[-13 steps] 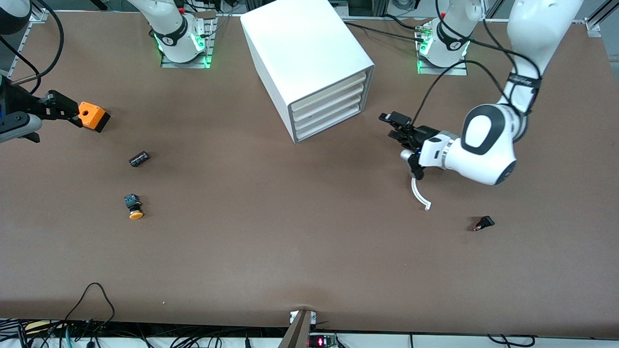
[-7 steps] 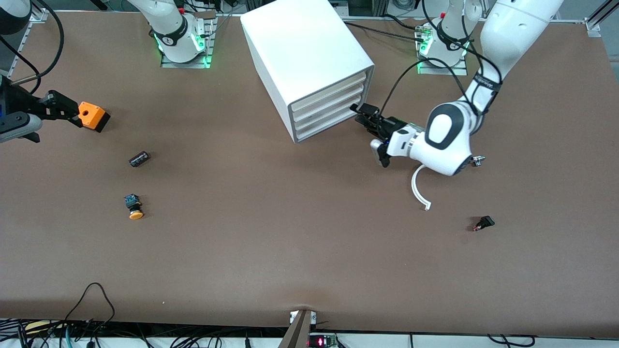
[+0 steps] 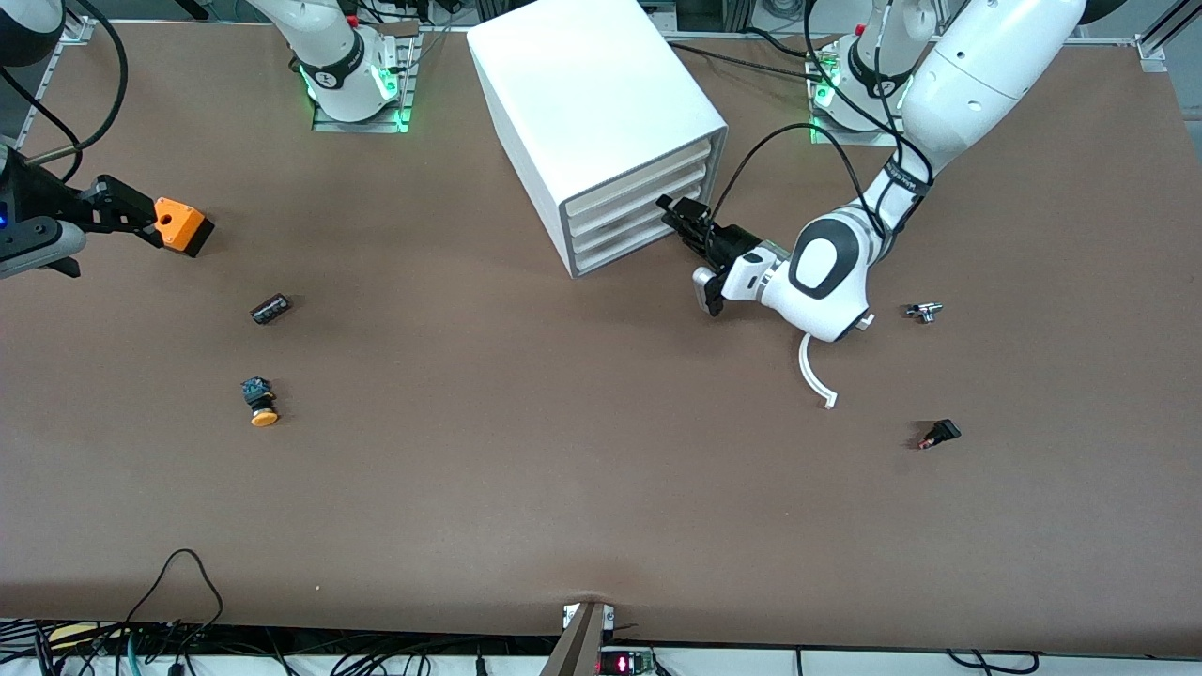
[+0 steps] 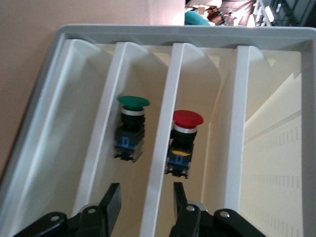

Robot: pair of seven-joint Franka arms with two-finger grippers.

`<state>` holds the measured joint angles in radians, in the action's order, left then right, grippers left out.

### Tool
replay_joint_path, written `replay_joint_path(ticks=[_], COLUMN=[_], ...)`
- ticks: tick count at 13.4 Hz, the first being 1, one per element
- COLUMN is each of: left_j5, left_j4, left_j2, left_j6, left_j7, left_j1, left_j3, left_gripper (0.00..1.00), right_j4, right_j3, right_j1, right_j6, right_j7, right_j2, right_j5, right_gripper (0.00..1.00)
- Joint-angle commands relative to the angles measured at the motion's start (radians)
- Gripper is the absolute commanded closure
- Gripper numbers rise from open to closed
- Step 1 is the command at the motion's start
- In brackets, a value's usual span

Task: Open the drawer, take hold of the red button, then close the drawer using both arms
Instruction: 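Grasp the drawer handle with the left gripper and pull it open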

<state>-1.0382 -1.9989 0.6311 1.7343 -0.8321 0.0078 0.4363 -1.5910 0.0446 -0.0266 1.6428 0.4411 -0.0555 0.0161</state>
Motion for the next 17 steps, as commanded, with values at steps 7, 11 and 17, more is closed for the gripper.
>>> replay_joint_path(ticks=[7,11,17], left_j5=[-0.088,-0.105,-0.125], left_j4=[-0.015,-0.015,-0.014], left_j2=[0.058,0.059,0.062], left_j6=[-0.024,-0.025,-0.024], left_j7=[-0.045,-0.044,-0.042], left_j1=[-0.006,-0.006,-0.014], left_j3=[0.027,0.030,0.030], left_gripper=[0.67,0.80,0.84], right_j4=[0.013,0.013,0.016], right_j3=[-0.003,-0.005,-0.005], right_j1=[0.001,-0.004,-0.004], right_j6=[-0.005,-0.003,0.061], right_j7=[0.002,-0.010,-0.001], right_j2=[-0.001,-0.001,-0.067], right_j5=[0.015,0.016,-0.001], right_gripper=[0.00,0.00,0.00])
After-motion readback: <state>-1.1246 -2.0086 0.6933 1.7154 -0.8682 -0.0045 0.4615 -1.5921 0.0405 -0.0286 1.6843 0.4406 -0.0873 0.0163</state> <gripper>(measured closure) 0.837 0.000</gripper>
